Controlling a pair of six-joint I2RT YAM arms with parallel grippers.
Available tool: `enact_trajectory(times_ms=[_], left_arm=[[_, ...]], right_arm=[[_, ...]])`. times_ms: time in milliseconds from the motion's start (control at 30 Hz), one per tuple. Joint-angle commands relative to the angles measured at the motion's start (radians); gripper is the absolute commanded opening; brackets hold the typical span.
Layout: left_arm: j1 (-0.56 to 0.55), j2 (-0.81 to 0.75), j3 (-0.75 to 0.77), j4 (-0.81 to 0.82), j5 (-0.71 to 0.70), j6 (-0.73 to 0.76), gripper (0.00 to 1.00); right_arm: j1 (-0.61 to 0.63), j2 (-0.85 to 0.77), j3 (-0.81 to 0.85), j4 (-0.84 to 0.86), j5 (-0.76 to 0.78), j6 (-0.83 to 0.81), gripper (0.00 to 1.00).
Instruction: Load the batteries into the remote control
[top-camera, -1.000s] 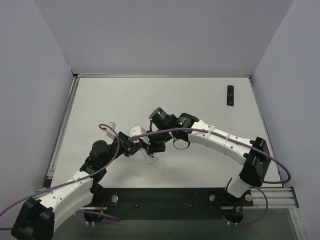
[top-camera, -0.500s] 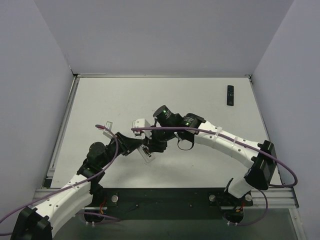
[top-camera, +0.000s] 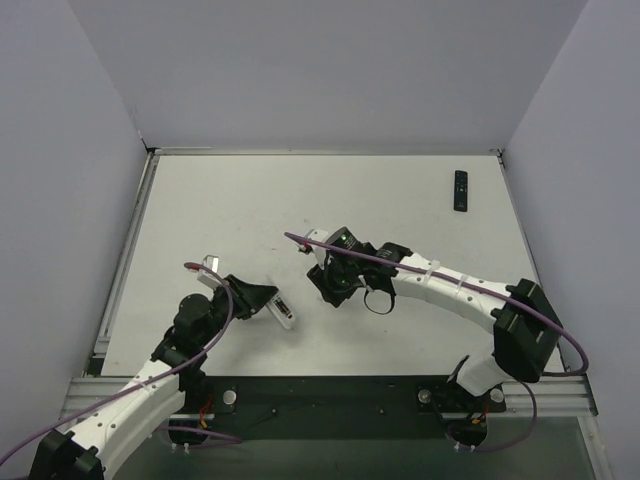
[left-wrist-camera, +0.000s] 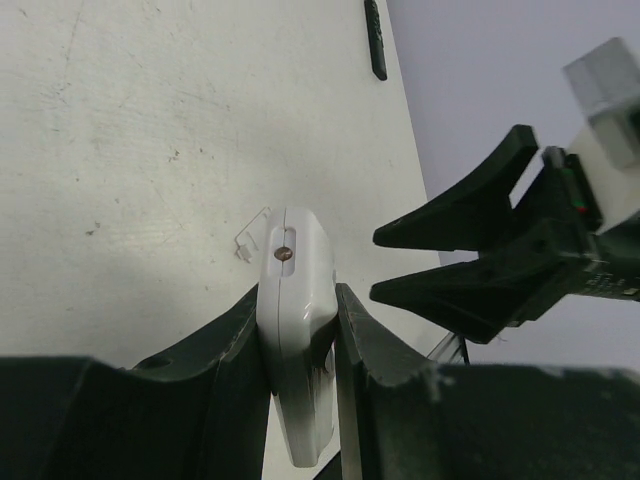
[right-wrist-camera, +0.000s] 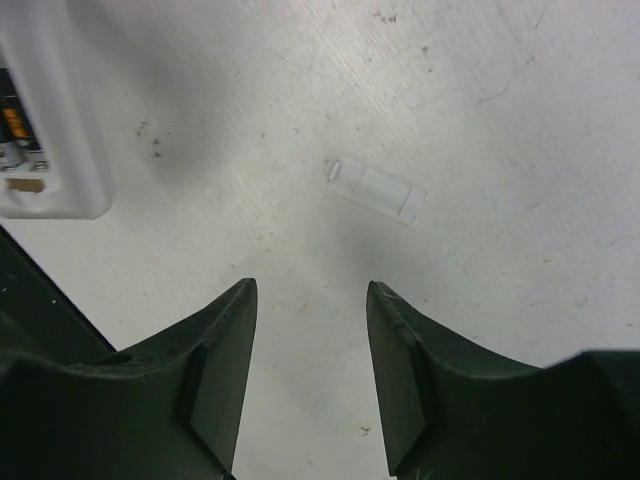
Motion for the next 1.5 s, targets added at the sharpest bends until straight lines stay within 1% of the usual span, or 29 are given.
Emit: enact_trajectory(times_ms=[0, 200, 233, 267, 367, 433, 467, 500, 533, 567, 600, 633, 700, 800, 1067, 1267, 1367, 1400, 1467], left_arm=[[0.006, -0.058, 0.003, -0.043, -0.066, 0.03, 0.0], [0.006, -0.107, -0.019, -0.074, -0.089, 0.019, 0.0], [0.006, -0.104, -0.02, -0.074, -0.09, 0.017, 0.0], [0.006, -0.105, -0.022, -0.074, -0.09, 0.017, 0.0], [0.006, -0.096, -0.029, -0.066, -0.093, 0.008, 0.0], [0.006, -0.085, -0.034, -0.055, -0.098, 0.002, 0.0], [0.006, -0.082, -0.035, -0.051, -0.098, 0.002, 0.0], [0.006, -0.078, -0.034, -0.048, -0.101, 0.002, 0.0], [0.006, -0.072, -0.034, -0.046, -0.101, 0.003, 0.0], [0.006, -0.07, -0.034, -0.044, -0.099, 0.002, 0.0], [0.004, -0.067, -0.034, -0.038, -0.096, 0.002, 0.0], [0.006, -0.065, -0.034, -0.037, -0.096, -0.001, 0.0], [0.006, -0.065, -0.034, -0.029, -0.096, -0.009, 0.0], [0.006, -0.067, -0.032, -0.015, -0.093, -0.021, 0.0], [0.004, -0.078, -0.035, 0.009, -0.083, -0.058, 0.0], [0.004, -0.081, -0.035, 0.031, -0.069, -0.076, 0.0], [0.004, -0.084, -0.031, 0.035, -0.061, -0.078, 0.0], [0.003, -0.084, -0.031, 0.034, -0.058, -0.078, 0.0], [0.004, -0.085, -0.031, 0.029, -0.053, -0.076, 0.0]], right_arm=[[0.002, 0.086, -0.015, 0.082, 0.105, 0.155, 0.43], [0.003, 0.201, 0.004, 0.139, 0.099, 0.222, 0.41], [0.003, 0.21, 0.011, 0.145, 0.094, 0.228, 0.38], [0.003, 0.221, 0.014, 0.145, 0.084, 0.233, 0.38], [0.008, 0.209, 0.01, 0.182, -0.011, 0.258, 0.41], [0.011, 0.186, -0.013, 0.208, -0.048, 0.29, 0.51], [0.012, 0.152, -0.027, 0.249, -0.062, 0.305, 0.57], [0.014, 0.134, -0.041, 0.272, -0.082, 0.331, 0.67], [0.015, 0.115, -0.055, 0.288, -0.109, 0.35, 0.7], [0.018, 0.083, -0.077, 0.349, -0.126, 0.362, 0.73], [0.021, 0.074, -0.084, 0.369, -0.143, 0.371, 0.78], [0.024, 0.06, -0.087, 0.383, -0.174, 0.379, 0.8], [0.047, 0.063, -0.076, 0.406, -0.186, 0.379, 0.84], [0.08, 0.09, -0.044, 0.415, -0.197, 0.37, 0.85], [0.13, 0.19, 0.039, 0.404, -0.203, 0.354, 0.86], [0.155, 0.244, 0.091, 0.339, -0.122, 0.301, 0.86], [0.161, 0.258, 0.096, 0.323, -0.108, 0.279, 0.76], [0.163, 0.259, 0.097, 0.315, -0.102, 0.273, 0.68], [0.169, 0.259, 0.106, 0.274, -0.084, 0.245, 0.57]])
